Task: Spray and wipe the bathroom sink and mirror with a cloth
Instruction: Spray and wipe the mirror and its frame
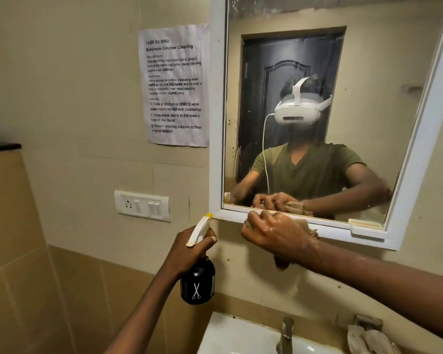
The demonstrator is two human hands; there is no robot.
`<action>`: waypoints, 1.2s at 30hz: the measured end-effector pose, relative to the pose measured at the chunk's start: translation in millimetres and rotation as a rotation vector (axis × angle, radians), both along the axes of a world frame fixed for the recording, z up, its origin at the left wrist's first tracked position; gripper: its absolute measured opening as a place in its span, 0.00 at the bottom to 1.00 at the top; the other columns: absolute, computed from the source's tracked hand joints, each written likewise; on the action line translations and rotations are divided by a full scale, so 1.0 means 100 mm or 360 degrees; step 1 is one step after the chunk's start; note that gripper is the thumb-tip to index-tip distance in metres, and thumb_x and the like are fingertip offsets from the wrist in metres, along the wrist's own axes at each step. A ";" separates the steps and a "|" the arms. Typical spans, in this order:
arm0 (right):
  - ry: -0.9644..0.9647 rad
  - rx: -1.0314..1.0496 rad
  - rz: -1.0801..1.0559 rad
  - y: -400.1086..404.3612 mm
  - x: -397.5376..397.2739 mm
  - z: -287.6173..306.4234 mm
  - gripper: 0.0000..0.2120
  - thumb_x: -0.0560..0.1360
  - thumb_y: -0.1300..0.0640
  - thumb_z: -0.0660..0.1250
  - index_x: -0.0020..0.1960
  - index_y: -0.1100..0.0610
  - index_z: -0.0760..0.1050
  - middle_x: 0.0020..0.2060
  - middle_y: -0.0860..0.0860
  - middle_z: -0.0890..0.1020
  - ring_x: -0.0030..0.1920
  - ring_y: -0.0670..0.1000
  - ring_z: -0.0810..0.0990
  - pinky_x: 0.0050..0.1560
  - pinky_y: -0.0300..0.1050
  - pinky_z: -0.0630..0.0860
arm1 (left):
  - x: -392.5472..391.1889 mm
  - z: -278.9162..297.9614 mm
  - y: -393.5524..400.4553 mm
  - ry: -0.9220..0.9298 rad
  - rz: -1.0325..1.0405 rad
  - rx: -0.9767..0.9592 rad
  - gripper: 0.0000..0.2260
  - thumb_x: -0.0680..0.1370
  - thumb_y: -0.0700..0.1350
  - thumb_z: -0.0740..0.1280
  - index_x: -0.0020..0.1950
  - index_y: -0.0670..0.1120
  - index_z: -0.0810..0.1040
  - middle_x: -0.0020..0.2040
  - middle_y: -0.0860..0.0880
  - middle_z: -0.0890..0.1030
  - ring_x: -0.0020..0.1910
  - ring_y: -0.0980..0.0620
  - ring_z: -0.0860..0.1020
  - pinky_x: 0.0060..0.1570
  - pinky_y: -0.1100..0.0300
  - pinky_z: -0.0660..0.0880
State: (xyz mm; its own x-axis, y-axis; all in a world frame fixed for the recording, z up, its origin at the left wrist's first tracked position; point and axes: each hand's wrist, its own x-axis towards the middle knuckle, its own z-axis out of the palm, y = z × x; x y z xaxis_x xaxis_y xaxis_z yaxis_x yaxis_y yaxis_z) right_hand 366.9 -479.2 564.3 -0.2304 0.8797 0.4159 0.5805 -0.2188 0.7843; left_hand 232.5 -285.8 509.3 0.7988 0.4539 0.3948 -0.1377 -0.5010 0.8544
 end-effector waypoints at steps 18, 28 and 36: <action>0.0039 0.0382 -0.0316 0.58 -0.24 -0.29 0.20 0.66 0.58 0.75 0.56 0.56 0.76 0.47 0.57 0.79 0.37 0.54 0.80 0.32 0.47 0.78 | -0.06 0.20 0.78 0.0131 -0.0615 0.0079 0.08 0.67 0.49 0.67 0.37 0.44 0.78 0.33 0.47 0.81 0.34 0.49 0.80 0.38 0.54 0.77; 0.0500 0.0865 -0.0405 1.26 -0.53 -0.27 0.06 0.77 0.54 0.64 0.53 0.53 0.75 0.43 0.53 0.76 0.38 0.52 0.77 0.29 0.45 0.76 | 0.03 0.83 1.02 -0.0072 -0.0733 0.0070 0.14 0.66 0.53 0.67 0.39 0.43 0.80 0.41 0.39 0.83 0.44 0.37 0.80 0.45 0.43 0.77; 0.0658 0.1366 -0.0563 1.61 -0.52 0.40 0.08 0.76 0.50 0.63 0.52 0.52 0.74 0.45 0.54 0.76 0.45 0.55 0.76 0.31 0.45 0.73 | 0.10 1.45 1.04 -0.0101 -0.0851 0.0021 0.10 0.68 0.46 0.65 0.36 0.38 0.77 0.33 0.42 0.80 0.34 0.48 0.77 0.43 0.53 0.72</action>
State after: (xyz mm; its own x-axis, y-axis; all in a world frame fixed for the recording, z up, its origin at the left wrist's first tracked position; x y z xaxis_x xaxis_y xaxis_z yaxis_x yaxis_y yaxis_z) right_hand 315.3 -318.1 604.1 0.2903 0.2366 0.9272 0.5635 -0.8254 0.0342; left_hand 242.5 -182.1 653.8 0.8915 -0.0149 0.4527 -0.4275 -0.3578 0.8302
